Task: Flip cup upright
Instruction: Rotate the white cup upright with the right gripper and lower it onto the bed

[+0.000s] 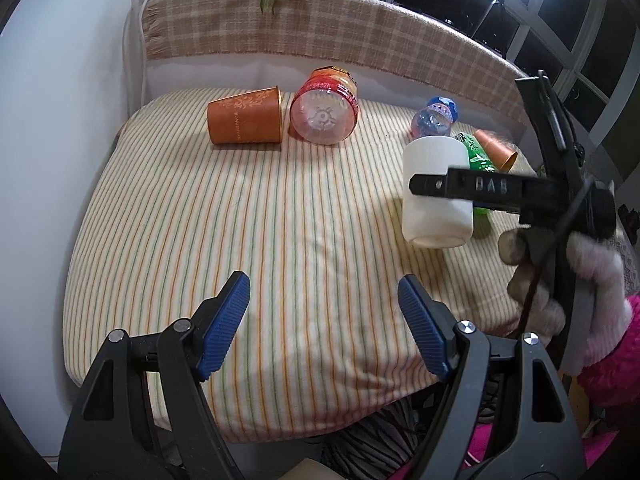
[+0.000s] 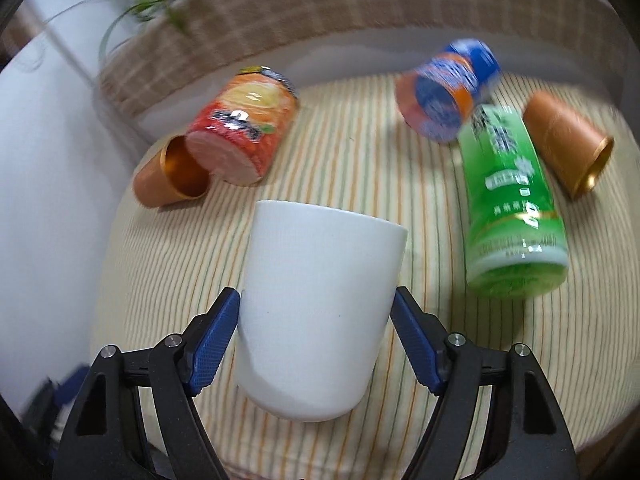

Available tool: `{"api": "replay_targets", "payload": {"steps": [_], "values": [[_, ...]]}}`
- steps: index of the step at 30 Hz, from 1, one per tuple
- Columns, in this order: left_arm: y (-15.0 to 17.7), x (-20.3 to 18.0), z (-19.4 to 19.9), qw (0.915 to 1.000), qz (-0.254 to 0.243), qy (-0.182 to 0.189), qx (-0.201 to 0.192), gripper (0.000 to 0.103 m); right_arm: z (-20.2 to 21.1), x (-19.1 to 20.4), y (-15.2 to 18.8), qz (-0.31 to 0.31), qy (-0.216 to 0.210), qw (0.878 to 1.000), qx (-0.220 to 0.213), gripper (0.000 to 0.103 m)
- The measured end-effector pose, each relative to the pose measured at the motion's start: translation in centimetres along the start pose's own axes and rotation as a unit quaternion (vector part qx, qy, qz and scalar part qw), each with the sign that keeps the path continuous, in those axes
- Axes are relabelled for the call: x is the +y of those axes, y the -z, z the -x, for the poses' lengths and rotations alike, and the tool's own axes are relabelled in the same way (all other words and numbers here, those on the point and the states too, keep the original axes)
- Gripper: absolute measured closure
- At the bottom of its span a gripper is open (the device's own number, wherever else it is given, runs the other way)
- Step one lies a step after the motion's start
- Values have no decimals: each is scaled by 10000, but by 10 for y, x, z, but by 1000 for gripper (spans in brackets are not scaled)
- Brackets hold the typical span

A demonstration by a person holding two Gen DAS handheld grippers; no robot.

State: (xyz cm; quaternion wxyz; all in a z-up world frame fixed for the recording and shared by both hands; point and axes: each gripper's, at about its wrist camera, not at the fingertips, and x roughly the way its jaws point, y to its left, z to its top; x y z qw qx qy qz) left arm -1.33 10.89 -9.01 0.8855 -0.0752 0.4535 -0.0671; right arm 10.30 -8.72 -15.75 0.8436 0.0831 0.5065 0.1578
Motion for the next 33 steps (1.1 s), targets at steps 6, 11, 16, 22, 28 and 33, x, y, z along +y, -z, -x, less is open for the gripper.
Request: {"api": "replay_targets", "payload": {"steps": [6,11,16,22,28,33], "values": [[-5,0,-2,9999,123,15,-33,24,11,14,9,847,102,9931,-803,27],[-10,-3,-2,9999,142,-53,-61,24,9,31,11,1615,522,9730,-1563,27],[-12,-5,-1,9998,137,-124,-72,24,1,27,5,1751,636,9679,-1690,28],[-14,-7,-3,9998,123,-143,-64,24,2,26,12,1956,729,9612,-1802,28],[-14,-10,-4,9998,79,-162,-81,24,4,27,16,2014,699,9595,-1841,28],[-13,-10,-4,9998,77,-180,-74,24,5,25,17,1971,636,9609,-1838,28]]}}
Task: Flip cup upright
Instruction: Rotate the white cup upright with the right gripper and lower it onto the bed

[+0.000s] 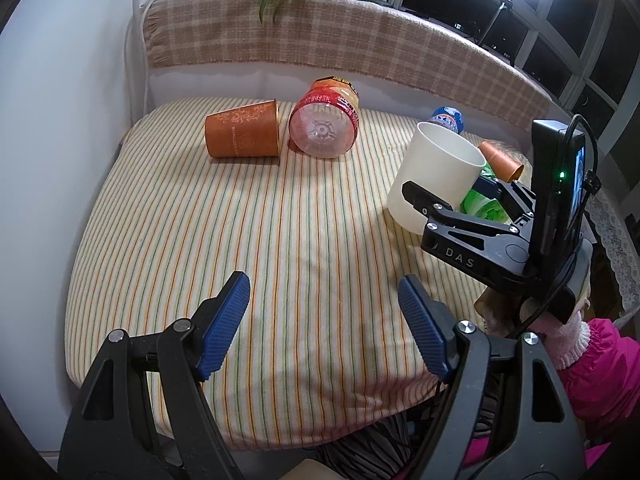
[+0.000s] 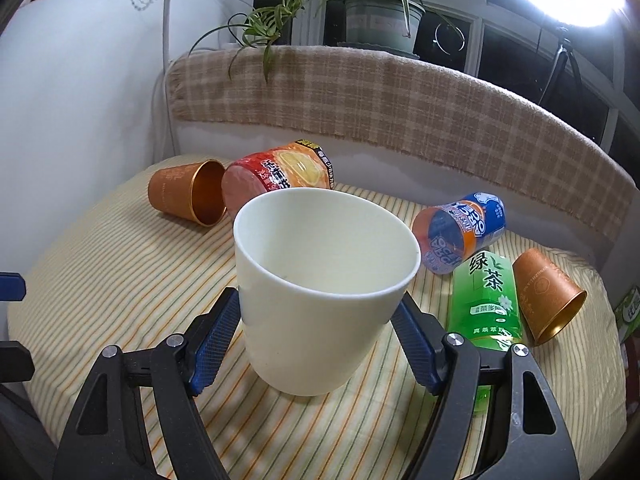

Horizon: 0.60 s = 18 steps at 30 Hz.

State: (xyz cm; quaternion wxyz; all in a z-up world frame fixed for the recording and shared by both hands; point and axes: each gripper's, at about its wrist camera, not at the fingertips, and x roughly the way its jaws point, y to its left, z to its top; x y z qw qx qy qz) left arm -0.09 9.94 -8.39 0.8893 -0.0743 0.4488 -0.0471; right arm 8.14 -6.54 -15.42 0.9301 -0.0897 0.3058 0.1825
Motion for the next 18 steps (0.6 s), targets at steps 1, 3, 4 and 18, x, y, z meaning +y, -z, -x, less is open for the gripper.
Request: {"api": "replay_targets", "payload": {"steps": [1,3,4,18], "values": [[0,0,0,10000,5,0,0,24,0,0,1,-8,-6,10000,13,28],[0,1,0,10000,13,0,0,24,0,0,1,-5,-25,10000,25,28],[0,1,1,10000,16,2,-3,24,0,0,2,6,-37,10000,36,28],[2,-1,3,10000,-8,-9,-45,24,6,2,3,139,-11,9999,-53,28]]}}
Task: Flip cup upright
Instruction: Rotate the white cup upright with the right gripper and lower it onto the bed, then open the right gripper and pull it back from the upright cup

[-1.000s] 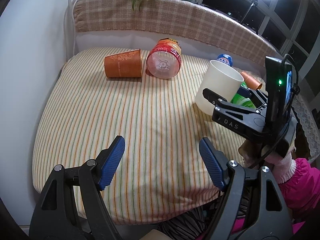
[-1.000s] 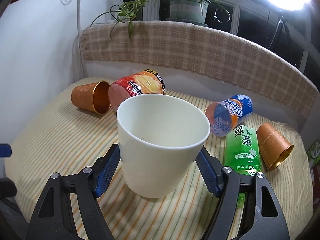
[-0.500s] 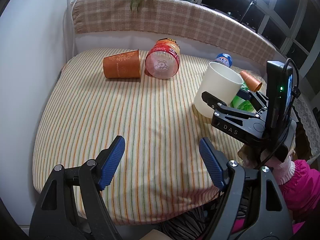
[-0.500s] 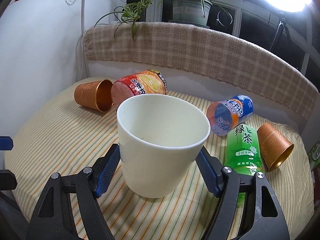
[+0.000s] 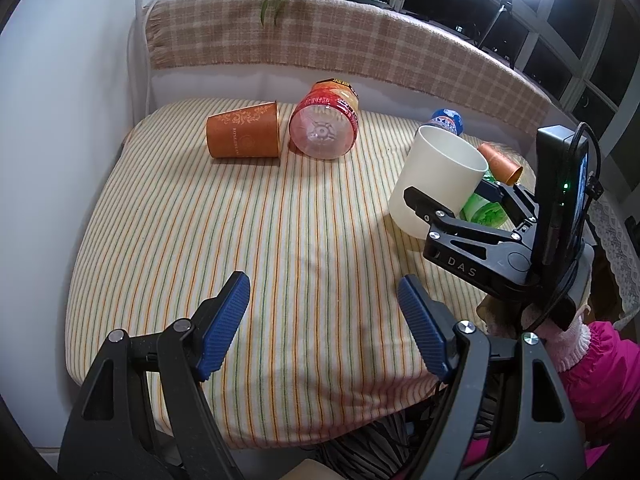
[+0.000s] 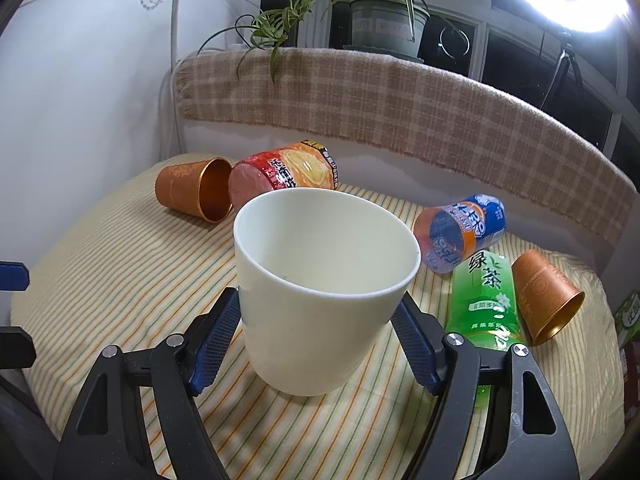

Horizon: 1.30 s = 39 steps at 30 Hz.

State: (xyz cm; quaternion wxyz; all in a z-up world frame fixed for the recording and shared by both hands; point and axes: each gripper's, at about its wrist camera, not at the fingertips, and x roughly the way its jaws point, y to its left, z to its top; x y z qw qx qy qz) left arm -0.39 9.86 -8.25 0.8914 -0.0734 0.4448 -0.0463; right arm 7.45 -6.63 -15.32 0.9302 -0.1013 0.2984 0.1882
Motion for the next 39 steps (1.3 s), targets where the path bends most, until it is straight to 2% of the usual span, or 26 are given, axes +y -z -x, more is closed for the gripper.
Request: {"api": "replay_targets", "payload": {"steps": [22,27,32,39], "values": [[5,-3,7,10000,-36,22,-74,24,-2,10,14,262,11,9994,233,28],[7,-4,9,9999,-61,22,-78,24,3,11,16,283,-41,9993,222,27],[10,-6,13,9999,-79,17,-125,24,10,10,16,255,-138,9993,244,23],[16,-13,24,9996,-116,-5,-248,24,35,8,21,186,-215,9994,171,21]]}}
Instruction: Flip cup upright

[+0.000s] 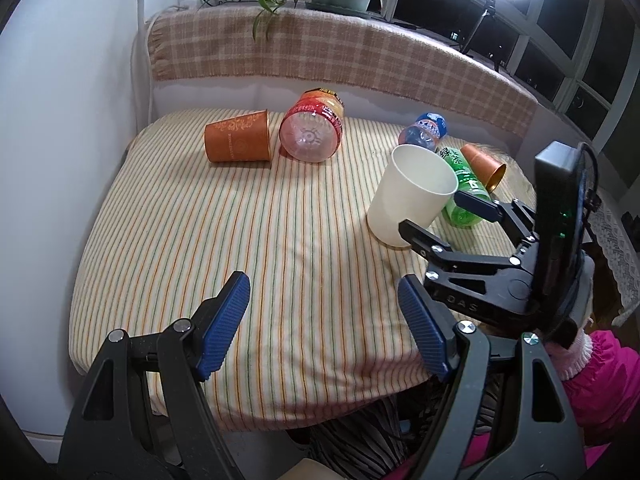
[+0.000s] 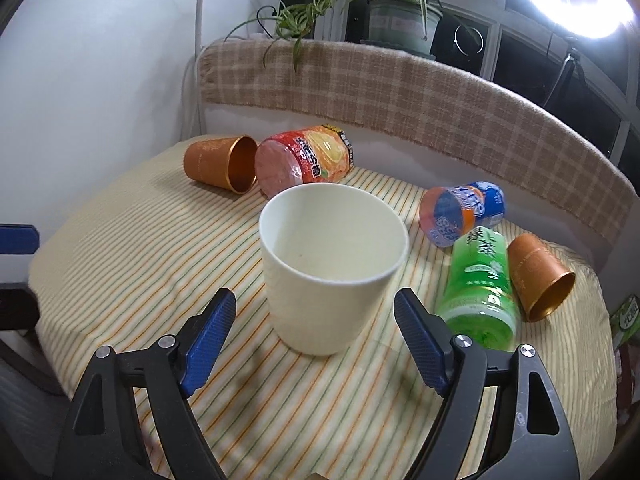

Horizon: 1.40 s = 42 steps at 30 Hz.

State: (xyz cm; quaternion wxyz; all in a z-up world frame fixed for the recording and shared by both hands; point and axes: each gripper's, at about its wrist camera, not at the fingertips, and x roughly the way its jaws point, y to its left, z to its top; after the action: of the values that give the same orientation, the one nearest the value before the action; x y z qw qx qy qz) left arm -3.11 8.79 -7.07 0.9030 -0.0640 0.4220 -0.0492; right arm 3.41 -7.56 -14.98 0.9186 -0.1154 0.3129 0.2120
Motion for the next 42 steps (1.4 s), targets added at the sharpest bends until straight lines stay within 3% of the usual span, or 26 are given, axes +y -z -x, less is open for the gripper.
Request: {"api": "replay_targets", "payload": {"steps": [9,18,28,35,37,42], "values": [[6,-15,11,9996,-128,-113,-212,24,39,-8,12,-179,-98,9998,-77,21],[4,-38,26,9965,-197,-271,-761,24,93,-40,21,-825,223,9963,-73,21],[13,-54,35,9930,-217,-354,-1108,24,140,-66,32,-1244,519,9900,-412,21],[17,-61,47,9866,-314,-604,-1480,10,158,-75,39,-1335,820,9852,-690,21],[16,-63,50,9836,-354,-680,-1634,2,161,-76,39,-1317,875,9846,-744,20],[14,-65,56,9789,-384,-741,-1863,1,164,-80,38,-1407,860,9825,-869,19]]}}
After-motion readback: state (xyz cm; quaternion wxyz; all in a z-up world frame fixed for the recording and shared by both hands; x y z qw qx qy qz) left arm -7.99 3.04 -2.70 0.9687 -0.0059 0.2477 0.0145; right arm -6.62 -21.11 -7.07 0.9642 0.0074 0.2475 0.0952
